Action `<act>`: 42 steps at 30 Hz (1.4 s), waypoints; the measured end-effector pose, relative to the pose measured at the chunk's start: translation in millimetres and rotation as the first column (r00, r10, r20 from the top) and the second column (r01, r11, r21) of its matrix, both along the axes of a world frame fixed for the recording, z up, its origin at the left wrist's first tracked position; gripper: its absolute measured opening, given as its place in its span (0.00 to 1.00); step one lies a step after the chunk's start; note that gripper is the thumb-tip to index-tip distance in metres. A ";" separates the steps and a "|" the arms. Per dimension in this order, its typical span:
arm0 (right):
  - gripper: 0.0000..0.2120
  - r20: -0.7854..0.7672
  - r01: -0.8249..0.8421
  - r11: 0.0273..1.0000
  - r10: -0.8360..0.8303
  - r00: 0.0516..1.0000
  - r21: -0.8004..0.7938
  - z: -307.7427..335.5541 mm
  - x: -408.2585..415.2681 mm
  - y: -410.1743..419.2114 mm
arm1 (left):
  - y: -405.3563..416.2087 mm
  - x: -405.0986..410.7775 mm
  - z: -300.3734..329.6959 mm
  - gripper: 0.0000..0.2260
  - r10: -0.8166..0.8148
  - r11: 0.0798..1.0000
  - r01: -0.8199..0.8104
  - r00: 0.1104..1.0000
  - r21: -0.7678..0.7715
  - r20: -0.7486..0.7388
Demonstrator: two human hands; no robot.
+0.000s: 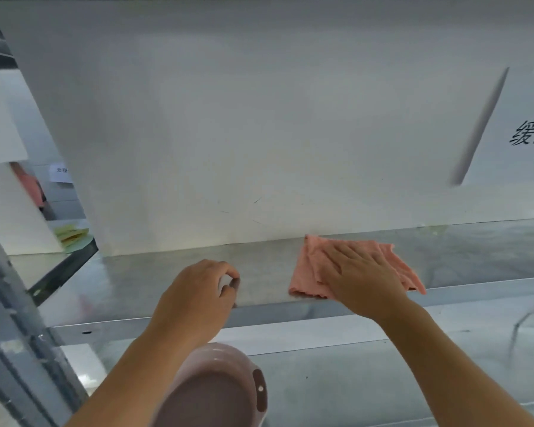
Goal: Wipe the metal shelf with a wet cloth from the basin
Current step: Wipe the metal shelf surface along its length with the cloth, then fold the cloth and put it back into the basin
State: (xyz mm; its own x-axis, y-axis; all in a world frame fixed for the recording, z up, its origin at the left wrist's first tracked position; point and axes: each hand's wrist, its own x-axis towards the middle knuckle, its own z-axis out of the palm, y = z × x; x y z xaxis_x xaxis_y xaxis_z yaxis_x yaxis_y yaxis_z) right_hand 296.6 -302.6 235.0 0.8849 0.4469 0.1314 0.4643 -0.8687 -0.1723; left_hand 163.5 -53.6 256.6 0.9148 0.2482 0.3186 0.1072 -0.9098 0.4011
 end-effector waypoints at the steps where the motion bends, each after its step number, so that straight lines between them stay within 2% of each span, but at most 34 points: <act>1: 0.52 -0.012 0.025 1.000 -0.026 1.000 -0.013 -0.3 1.1 -4.7 | -3.4 2.7 0.5 0.10 0.000 1.000 0.000 1.000 -0.003 0.006; 5: 0.38 0.003 0.024 0.997 -0.025 1.000 0.080 0.0 -26.8 13.9 | -23.1 18.1 2.2 0.10 -0.022 1.000 0.022 1.000 -0.008 0.015; 8: 0.33 0.091 -0.052 0.993 0.043 0.995 0.106 0.8 -27.0 1.3 | -38.7 33.5 1.8 0.11 -0.050 0.999 0.049 0.999 0.010 0.005; 11: 0.31 0.095 0.041 0.988 -0.055 0.994 0.148 2.5 1.5 -51.0 | -54.5 46.1 0.8 0.11 -0.079 0.997 0.079 0.997 0.020 -0.011; 14: 0.35 0.033 0.151 0.986 -0.153 0.988 0.076 5.8 16.9 -84.1 | -69.4 55.8 0.6 0.11 -0.097 0.995 0.097 0.995 0.007 -0.014; 16: 0.38 -0.012 0.164 0.986 -0.164 0.986 0.022 4.7 7.7 -76.7 | -79.3 63.0 0.5 0.12 -0.120 0.993 0.120 0.992 0.012 -0.026; 19: 0.38 0.025 0.131 0.991 -0.132 0.991 0.031 -5.1 -7.1 -69.0 | -97.8 75.7 1.9 0.12 -0.160 0.987 0.161 0.986 0.029 -0.040; 24: 0.59 0.002 0.150 0.988 -0.150 0.989 -0.039 -3.7 16.3 -113.4 | -133.0 98.6 4.5 0.13 -0.197 0.976 0.204 0.976 0.078 -0.089; 25: 0.59 -0.027 0.146 0.989 -0.146 0.989 -0.008 1.5 15.1 -117.4 | -139.4 103.2 4.5 0.13 -0.201 0.975 0.208 0.976 0.084 -0.083; 26: 0.51 -0.060 0.139 0.989 -0.136 0.989 0.046 7.9 11.9 -121.1 | -145.8 107.7 4.5 0.13 -0.207 0.973 0.213 0.976 0.089 -0.069; 28: 0.25 -0.044 0.184 0.972 -0.180 0.983 0.142 23.3 8.0 -128.7 | -159.2 116.9 5.4 0.14 -0.230 0.969 0.233 0.972 0.078 -0.043; 29: 0.19 0.001 0.216 0.953 -0.221 0.975 0.212 28.3 10.0 -136.3 | -166.4 121.5 6.2 0.15 -0.245 0.966 0.248 0.969 0.069 -0.037; 31: 0.20 -0.004 0.316 0.876 -0.338 0.941 0.364 33.3 16.7 -154.6 | -181.4 131.0 7.4 0.18 -0.269 0.960 0.272 0.962 0.065 -0.051; 32: 0.22 -0.021 0.365 0.861 -0.383 0.924 0.355 32.4 20.4 -163.3 | -189.0 134.9 7.9 0.19 -0.274 0.956 0.280 0.959 0.083 -0.076; 35: 0.27 -0.007 0.416 0.905 -0.417 0.909 0.087 21.8 24.1 -172.0 | -208.2 143.6 5.2 0.25 -0.275 0.941 0.300 0.948 0.155 -0.163; 36: 0.27 0.029 0.401 0.915 -0.402 0.915 0.044 18.8 24.9 -172.0 | -212.2 145.7 5.0 0.27 -0.278 0.943 0.303 0.945 0.140 -0.173; 39: 0.23 0.088 0.323 0.938 -0.335 0.938 0.127 18.7 28.6 -169.4 | -216.9 153.2 7.5 0.27 -0.340 0.940 0.341 0.927 -0.022 -0.157; 42: 0.20 0.084 0.228 0.936 -0.259 0.962 0.269 17.8 31.1 -161.7 | -216.0 157.6 13.9 0.26 -0.419 0.902 0.387 0.892 -0.193 -0.168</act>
